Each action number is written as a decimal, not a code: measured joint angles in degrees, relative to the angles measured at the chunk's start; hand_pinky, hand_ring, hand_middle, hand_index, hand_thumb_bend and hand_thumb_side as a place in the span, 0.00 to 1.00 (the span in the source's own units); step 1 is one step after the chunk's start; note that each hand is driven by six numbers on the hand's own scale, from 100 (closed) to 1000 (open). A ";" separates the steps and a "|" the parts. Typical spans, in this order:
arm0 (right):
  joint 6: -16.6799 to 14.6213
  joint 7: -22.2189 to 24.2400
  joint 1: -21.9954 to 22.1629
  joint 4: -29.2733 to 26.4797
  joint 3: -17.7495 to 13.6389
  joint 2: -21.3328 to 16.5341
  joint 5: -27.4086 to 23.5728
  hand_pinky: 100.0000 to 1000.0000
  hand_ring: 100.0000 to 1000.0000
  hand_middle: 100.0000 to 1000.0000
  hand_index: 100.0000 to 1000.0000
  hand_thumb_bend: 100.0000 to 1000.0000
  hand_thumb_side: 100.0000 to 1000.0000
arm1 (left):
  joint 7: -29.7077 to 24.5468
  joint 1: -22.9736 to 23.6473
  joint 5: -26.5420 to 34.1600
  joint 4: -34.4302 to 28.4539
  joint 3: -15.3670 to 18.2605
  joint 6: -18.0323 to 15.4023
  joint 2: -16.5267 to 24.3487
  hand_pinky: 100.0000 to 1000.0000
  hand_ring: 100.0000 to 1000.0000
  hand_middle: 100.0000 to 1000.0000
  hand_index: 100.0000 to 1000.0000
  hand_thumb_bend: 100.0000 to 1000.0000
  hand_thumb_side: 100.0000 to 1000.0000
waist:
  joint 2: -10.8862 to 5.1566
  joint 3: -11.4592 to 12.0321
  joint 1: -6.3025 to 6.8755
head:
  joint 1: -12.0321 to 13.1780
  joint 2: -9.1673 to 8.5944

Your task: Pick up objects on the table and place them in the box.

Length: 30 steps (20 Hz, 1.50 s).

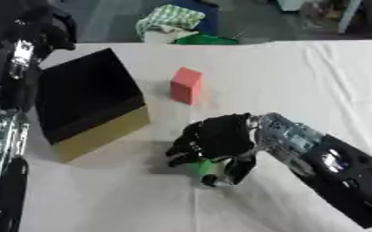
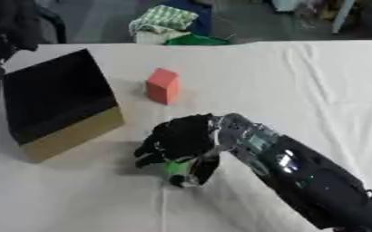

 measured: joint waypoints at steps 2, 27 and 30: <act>-0.31 -0.31 -0.02 0.57 -0.41 0.10 0.51 0.82 0.88 0.93 0.99 0.03 0.37 | -0.01 0.00 0.07 0.00 0.00 0.00 0.00 0.67 0.53 0.53 0.87 0.00 0.72 | 0.00 0.00 0.00 | 0.00 0.00; -3.46 -3.46 -3.84 1.48 -5.53 -1.39 -2.01 0.73 0.64 0.23 0.88 0.00 0.24 | -0.16 -0.01 0.16 -0.15 0.00 -0.05 0.00 0.67 0.53 0.53 0.87 0.00 0.71 | -0.27 -0.19 -0.19 | -0.05 0.00; -3.42 -3.42 -5.82 0.64 -7.82 -2.13 -5.90 0.73 0.63 0.22 0.88 0.00 0.23 | -0.30 -0.01 0.16 -0.18 -0.03 0.05 0.00 0.67 0.53 0.53 0.87 0.00 0.71 | -0.53 0.54 -0.65 | -0.10 0.00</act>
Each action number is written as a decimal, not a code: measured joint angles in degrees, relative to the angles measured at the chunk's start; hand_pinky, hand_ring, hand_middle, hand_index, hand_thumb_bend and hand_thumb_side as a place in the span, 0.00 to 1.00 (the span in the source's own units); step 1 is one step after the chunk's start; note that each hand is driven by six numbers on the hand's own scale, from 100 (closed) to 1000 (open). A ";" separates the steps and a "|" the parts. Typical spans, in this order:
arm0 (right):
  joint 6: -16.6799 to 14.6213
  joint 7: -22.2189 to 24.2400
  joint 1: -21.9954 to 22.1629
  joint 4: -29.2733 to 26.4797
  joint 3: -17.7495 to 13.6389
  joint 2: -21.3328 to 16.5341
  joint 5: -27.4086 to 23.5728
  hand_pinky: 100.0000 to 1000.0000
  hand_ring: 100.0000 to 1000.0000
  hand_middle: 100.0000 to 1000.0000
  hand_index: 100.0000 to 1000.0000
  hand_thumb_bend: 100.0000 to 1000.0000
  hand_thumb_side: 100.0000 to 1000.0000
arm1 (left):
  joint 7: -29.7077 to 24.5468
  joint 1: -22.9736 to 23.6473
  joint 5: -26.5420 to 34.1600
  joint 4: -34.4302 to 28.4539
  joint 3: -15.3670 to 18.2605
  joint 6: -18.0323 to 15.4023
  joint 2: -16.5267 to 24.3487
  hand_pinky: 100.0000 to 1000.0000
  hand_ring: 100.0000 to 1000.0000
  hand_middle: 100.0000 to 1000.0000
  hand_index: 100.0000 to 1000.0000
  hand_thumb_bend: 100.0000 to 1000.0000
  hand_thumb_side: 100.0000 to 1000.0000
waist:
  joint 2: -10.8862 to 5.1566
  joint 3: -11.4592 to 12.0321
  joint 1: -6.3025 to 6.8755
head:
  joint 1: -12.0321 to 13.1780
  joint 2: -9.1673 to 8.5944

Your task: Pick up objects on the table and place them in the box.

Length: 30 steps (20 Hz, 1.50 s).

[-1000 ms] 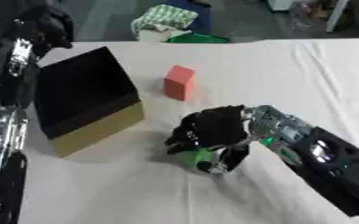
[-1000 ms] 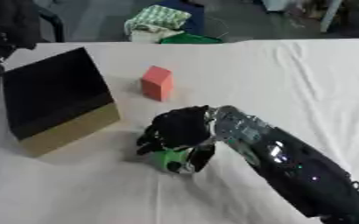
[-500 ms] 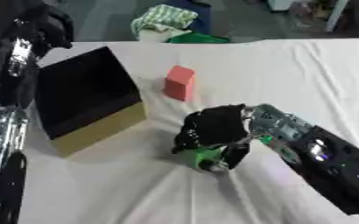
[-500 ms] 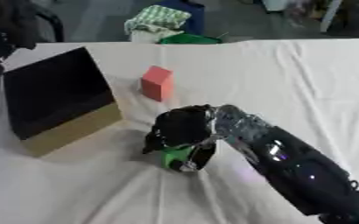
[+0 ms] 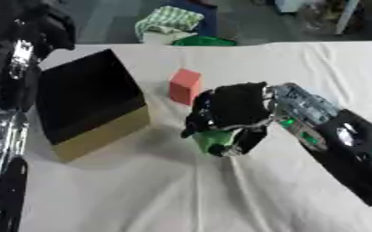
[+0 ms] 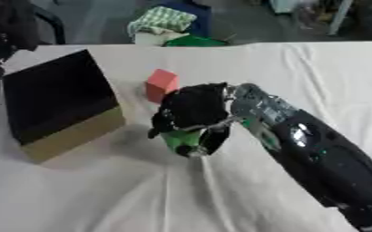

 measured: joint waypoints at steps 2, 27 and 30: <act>0.10 0.10 -1.35 0.00 -1.86 -0.03 -2.42 0.73 0.64 0.23 0.87 0.00 0.22 | -0.25 -0.05 0.03 -0.04 -0.34 0.10 -0.03 0.67 0.53 0.53 0.87 0.00 0.70 | -0.08 1.04 -0.33 | -0.37 -0.02; 5.06 -3.13 -13.51 24.92 -21.13 15.18 8.47 0.77 0.71 0.46 0.93 0.00 0.08 | -8.56 -5.27 4.86 -8.13 -9.77 2.61 -11.48 0.67 0.54 0.54 0.86 0.00 0.65 | 2.76 18.28 -2.84 | -13.11 -4.58; 6.15 -5.91 -13.85 26.76 -22.21 16.47 12.41 0.80 0.79 0.80 0.97 0.00 0.08 | -8.96 -5.56 5.25 -8.45 -10.21 2.78 -11.89 0.67 0.54 0.54 0.86 0.00 0.65 | 3.04 18.49 -2.84 | -13.71 -4.59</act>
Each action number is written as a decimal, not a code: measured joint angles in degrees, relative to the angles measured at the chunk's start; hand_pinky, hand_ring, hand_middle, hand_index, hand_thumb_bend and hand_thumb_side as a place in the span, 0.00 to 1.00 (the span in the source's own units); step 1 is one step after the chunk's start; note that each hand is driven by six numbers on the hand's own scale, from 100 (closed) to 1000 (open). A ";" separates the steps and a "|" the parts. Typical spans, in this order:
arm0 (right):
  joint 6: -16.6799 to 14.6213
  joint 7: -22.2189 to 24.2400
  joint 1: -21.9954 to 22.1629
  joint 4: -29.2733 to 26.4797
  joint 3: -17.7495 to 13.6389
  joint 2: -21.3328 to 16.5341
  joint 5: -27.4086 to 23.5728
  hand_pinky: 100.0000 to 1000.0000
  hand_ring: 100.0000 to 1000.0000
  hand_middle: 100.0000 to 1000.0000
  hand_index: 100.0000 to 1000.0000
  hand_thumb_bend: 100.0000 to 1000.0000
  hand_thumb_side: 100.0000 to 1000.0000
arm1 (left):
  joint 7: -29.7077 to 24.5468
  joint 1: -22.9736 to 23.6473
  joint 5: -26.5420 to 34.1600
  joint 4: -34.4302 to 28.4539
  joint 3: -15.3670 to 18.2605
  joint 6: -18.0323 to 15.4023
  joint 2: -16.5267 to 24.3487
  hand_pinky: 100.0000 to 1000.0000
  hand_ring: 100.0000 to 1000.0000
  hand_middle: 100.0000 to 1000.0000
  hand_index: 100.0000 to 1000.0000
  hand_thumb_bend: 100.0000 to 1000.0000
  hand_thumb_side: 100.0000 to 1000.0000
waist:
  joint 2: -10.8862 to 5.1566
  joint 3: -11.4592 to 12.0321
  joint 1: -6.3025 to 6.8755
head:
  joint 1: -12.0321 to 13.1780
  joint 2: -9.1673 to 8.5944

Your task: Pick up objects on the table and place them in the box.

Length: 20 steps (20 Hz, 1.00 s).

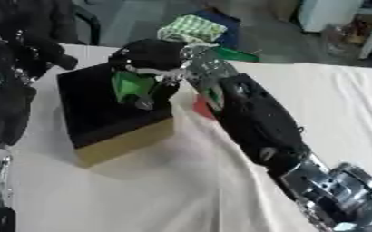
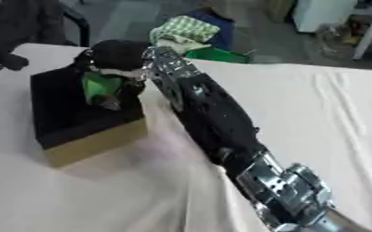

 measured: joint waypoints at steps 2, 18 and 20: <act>0.53 -2.32 0.00 0.73 -0.37 0.53 2.69 0.81 0.81 0.87 0.98 0.00 0.10 | -0.21 -0.01 0.09 -0.03 -0.05 0.04 -0.27 0.67 0.54 0.54 0.86 0.00 0.65 | 0.03 0.01 0.00 | -0.13 -0.17; 0.28 -7.55 -0.25 -0.38 0.36 0.61 9.02 0.90 0.91 1.00 1.00 0.00 0.45 | -0.54 -0.04 0.20 -0.35 -0.11 0.23 -0.27 0.67 0.54 0.54 0.87 0.00 0.65 | 0.52 -1.95 -0.07 | -0.03 -0.47; 0.21 -5.82 -0.28 -0.38 0.31 0.11 6.01 0.91 0.91 1.00 1.00 0.00 0.44 | -0.54 -0.03 0.20 -0.36 -0.10 0.24 -0.25 0.67 0.54 0.54 0.87 0.00 0.65 | 0.48 -2.55 -0.11 | 0.11 -0.47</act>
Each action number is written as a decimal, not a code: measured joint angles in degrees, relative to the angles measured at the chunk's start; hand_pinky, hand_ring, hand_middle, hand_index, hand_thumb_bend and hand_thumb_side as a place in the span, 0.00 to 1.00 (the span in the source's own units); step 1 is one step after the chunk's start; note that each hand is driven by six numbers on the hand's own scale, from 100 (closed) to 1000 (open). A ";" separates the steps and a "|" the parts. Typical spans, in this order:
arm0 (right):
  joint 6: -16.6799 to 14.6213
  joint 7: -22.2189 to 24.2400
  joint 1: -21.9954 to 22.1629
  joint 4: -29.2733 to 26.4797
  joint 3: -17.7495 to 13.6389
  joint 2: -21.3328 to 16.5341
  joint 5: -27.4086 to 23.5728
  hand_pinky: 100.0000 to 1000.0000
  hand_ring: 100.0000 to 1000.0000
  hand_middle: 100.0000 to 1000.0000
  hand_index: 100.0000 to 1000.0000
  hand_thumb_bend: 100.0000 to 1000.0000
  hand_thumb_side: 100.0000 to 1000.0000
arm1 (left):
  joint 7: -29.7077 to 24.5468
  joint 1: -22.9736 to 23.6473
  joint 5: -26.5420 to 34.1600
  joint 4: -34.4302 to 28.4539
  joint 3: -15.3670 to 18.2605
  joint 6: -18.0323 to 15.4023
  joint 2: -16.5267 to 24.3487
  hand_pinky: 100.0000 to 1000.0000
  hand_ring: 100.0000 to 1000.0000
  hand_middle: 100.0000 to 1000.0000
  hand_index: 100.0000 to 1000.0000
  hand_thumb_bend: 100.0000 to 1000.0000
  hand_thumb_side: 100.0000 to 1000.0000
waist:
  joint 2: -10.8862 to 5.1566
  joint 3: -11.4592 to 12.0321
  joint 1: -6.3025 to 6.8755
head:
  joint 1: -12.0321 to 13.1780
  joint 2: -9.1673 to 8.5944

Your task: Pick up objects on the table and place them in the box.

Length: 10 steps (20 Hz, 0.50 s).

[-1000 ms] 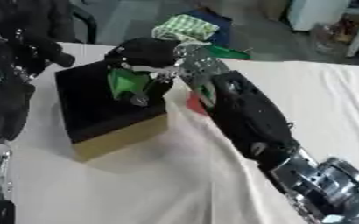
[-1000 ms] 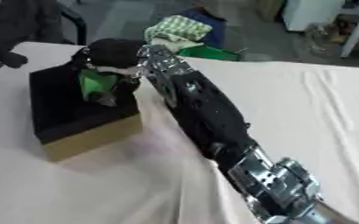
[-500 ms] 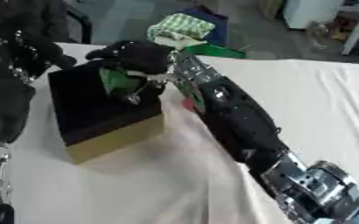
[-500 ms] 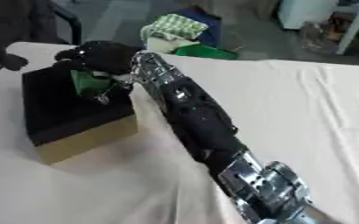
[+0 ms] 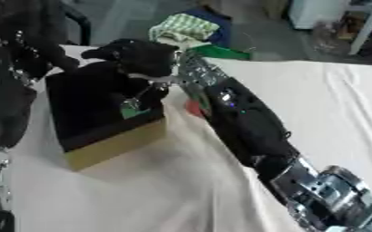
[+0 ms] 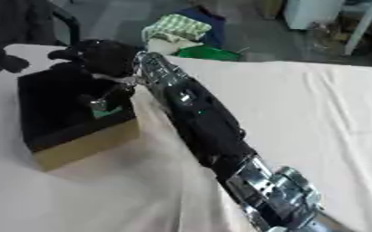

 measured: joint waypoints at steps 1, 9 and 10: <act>0.12 1.10 -0.10 0.00 -0.07 -0.46 -1.93 0.91 0.91 1.00 1.00 0.00 0.44 | 0.00 0.01 0.00 0.00 0.01 0.00 0.03 0.67 0.54 0.54 0.87 0.00 0.65 | -0.09 -0.37 -0.07 | 0.12 0.00; 6.26 15.06 -0.58 0.48 -3.13 -6.44 -21.00 0.93 0.87 1.00 1.00 0.00 0.66 | 0.09 0.69 -0.41 0.10 0.14 0.09 1.10 0.67 0.54 0.54 0.87 0.00 0.66 | -1.13 -3.46 -0.31 | 1.24 0.00; 7.46 16.74 -0.58 0.98 -3.66 -7.07 -22.59 0.93 0.87 0.99 1.00 0.00 0.71 | 0.09 0.83 -0.45 0.23 0.16 0.09 1.18 0.67 0.54 0.54 0.87 0.00 0.66 | -1.22 -3.72 -0.29 | 1.35 0.00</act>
